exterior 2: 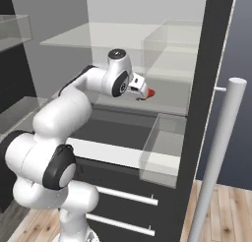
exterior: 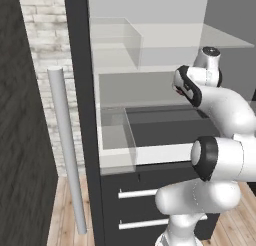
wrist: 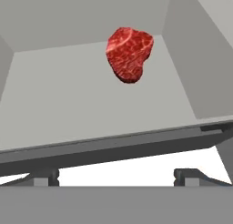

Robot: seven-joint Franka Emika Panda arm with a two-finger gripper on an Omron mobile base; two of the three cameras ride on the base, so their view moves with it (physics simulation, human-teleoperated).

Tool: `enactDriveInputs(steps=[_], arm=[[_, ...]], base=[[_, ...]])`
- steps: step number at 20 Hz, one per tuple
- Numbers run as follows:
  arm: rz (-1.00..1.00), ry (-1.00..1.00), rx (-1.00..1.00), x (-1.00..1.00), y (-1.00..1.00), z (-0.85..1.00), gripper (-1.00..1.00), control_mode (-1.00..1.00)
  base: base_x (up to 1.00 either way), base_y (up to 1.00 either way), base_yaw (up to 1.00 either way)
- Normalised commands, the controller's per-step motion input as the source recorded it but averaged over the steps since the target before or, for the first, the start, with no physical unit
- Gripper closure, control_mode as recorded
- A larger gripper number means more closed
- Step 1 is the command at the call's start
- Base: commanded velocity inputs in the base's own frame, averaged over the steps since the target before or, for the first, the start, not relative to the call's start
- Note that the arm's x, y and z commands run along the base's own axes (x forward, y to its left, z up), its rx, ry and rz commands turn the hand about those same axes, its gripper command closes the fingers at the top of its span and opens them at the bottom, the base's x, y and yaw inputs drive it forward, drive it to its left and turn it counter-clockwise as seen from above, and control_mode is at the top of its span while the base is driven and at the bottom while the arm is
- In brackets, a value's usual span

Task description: Take the cheese, steak, and lime from the fridge and place them on the plate on the dining counter to create an appetizer plate.

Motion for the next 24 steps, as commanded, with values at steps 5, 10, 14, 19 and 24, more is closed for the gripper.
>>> enactDriveInputs(steps=[5,10,14,19,24], arm=[[0.0,-0.06,-0.04,0.47,-0.29,-0.45,-1.0,-1.0],[0.0,-0.07,-0.03,0.56,-0.27,-0.31,-1.0,-1.0],[0.0,-0.11,-0.01,0.45,-0.09,-0.34,-1.0,-1.0],[0.0,-0.02,0.0,0.57,0.0,-0.14,-1.0,-1.0],[0.0,0.0,0.0,0.71,0.0,-0.07,-1.0,-1.0]], base=[[0.0,0.0,0.0],[0.0,0.0,0.0],[0.0,0.0,0.0],[0.0,0.0,0.0],[0.0,0.0,0.0]])
